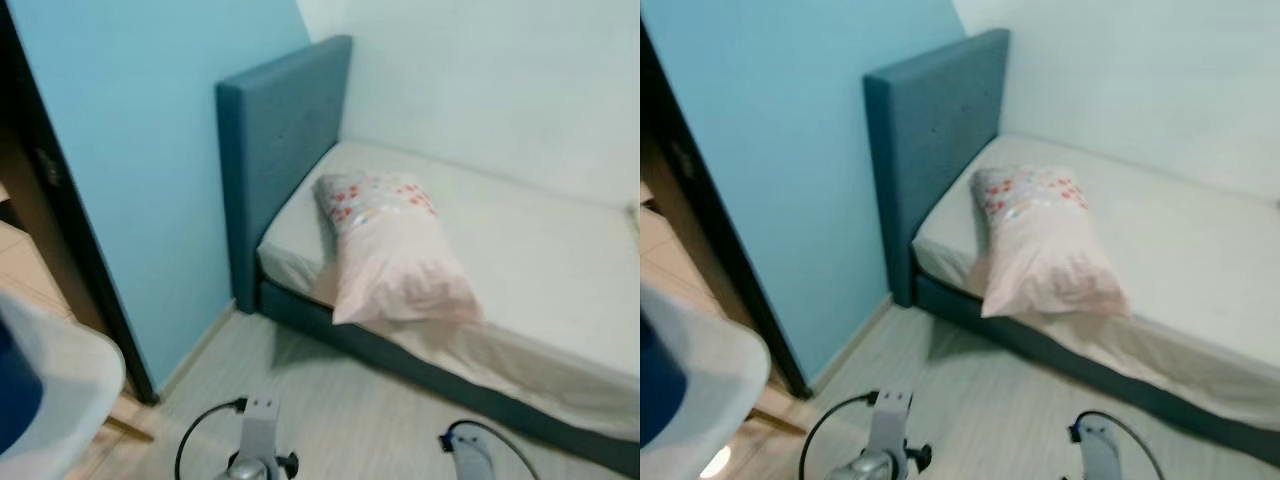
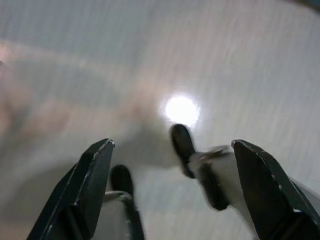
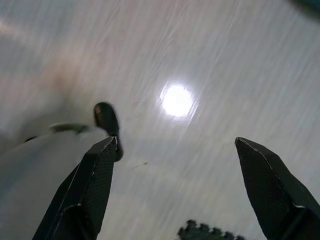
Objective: Clean up the room
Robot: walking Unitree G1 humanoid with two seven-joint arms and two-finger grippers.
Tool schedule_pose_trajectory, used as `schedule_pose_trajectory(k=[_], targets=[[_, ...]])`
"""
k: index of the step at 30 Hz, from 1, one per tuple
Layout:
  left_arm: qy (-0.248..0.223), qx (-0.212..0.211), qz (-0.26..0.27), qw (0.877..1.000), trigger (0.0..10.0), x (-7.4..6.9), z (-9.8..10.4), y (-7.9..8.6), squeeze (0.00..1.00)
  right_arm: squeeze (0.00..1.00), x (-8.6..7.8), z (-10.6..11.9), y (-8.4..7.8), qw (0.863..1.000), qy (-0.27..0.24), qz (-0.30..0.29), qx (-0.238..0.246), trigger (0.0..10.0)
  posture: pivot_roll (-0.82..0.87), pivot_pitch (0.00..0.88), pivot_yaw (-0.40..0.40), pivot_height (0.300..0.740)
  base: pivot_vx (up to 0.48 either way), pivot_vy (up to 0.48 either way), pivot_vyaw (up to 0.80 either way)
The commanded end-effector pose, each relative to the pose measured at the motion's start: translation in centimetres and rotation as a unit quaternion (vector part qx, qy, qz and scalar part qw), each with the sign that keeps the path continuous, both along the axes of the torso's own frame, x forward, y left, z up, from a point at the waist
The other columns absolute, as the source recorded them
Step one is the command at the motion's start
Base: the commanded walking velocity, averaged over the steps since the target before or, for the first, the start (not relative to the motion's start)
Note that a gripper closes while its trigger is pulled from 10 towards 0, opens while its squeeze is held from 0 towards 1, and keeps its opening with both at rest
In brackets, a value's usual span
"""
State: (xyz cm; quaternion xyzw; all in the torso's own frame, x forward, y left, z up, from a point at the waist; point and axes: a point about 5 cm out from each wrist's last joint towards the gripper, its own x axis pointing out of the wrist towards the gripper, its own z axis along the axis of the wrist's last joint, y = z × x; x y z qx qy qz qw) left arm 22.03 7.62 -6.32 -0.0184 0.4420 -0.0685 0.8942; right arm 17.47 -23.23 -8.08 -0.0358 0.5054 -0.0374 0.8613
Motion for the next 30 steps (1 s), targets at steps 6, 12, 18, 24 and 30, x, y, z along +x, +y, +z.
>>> schedule_pose_trajectory(k=[6,12,18,24,30], targets=[[-0.017,-0.012,0.032,0.999,10.0,-2.0,-1.4,6.6,0.00,0.00,0.0,0.0,0.0,1.000,0.000,0.004,-0.001,10.0,0.01,0.017,-0.050,0.737,0.296,0.000,0.00],[-0.045,-0.012,0.032,0.998,10.0,-1.8,-0.8,10.5,0.00,0.00,-0.1,0.0,0.0,1.000,0.003,-0.001,0.002,10.0,0.01,0.017,-0.050,0.737,0.319,0.000,-0.53],[-0.093,-0.022,0.002,0.995,10.0,1.4,1.0,8.2,0.00,0.00,0.0,0.0,0.0,1.000,0.002,0.000,0.000,10.0,0.00,0.014,-0.043,0.737,0.325,0.000,-0.80],[-0.098,-0.026,-0.009,0.995,10.0,1.5,1.0,7.8,0.00,0.00,0.0,0.0,0.0,1.000,0.000,-0.002,0.001,10.0,0.00,0.014,-0.042,0.737,0.335,0.000,-0.80],[-0.099,-0.028,-0.013,0.995,10.0,1.3,0.9,7.4,0.00,0.00,0.2,0.1,0.0,1.000,-0.004,-0.004,0.002,10.0,0.01,0.015,-0.039,0.737,0.340,0.000,-0.67]])
